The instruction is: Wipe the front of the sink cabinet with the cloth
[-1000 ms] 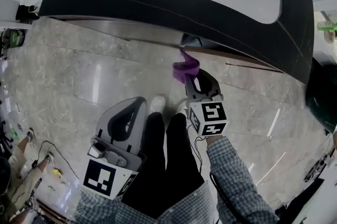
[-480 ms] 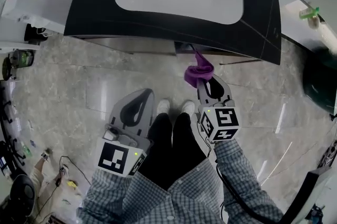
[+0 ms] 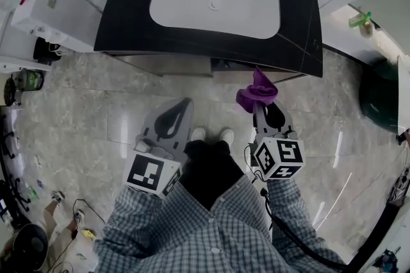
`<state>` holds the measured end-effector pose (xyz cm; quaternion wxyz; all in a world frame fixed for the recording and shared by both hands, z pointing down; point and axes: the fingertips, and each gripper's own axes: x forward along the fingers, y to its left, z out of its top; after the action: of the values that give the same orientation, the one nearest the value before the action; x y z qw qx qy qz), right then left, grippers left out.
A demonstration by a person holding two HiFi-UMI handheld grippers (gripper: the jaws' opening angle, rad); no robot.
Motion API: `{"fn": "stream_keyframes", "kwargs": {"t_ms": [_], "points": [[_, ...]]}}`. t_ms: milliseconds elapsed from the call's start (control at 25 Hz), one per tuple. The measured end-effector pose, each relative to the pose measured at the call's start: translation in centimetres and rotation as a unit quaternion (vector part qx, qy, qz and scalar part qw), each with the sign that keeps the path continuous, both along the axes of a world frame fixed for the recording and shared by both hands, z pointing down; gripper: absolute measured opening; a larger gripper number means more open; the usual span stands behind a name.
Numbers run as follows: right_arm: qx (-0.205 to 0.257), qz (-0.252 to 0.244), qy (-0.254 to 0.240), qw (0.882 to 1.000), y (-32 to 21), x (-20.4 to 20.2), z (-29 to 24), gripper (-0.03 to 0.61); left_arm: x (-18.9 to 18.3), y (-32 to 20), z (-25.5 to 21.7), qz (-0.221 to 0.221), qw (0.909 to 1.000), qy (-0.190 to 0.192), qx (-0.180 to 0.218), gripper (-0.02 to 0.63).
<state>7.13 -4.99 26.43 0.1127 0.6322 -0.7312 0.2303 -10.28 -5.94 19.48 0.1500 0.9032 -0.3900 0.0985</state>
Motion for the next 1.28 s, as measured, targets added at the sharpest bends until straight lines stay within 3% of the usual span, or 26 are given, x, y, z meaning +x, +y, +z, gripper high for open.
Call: {"fn": "stream_keyframes", "kwargs": {"t_ms": [720,1040,1280], "points": [[0.040,0.068,-0.005,0.997,4.5,-0.8,-6.5,0.075,-1.4,2.1,-3.3,0.050,0.9984,0.017,0.021,0.011],[0.053,0.049,-0.007,0.997,7.0,-0.3,-7.9,0.075,-1.7,5.1,-4.0,0.029,0.9992,0.009,0.026,0.011],[0.044,0.033,-0.016,0.998,12.1,1.3,-7.2,0.075,-0.3,10.2,-4.5,0.020,0.9993,0.006,0.029,0.011]]}}
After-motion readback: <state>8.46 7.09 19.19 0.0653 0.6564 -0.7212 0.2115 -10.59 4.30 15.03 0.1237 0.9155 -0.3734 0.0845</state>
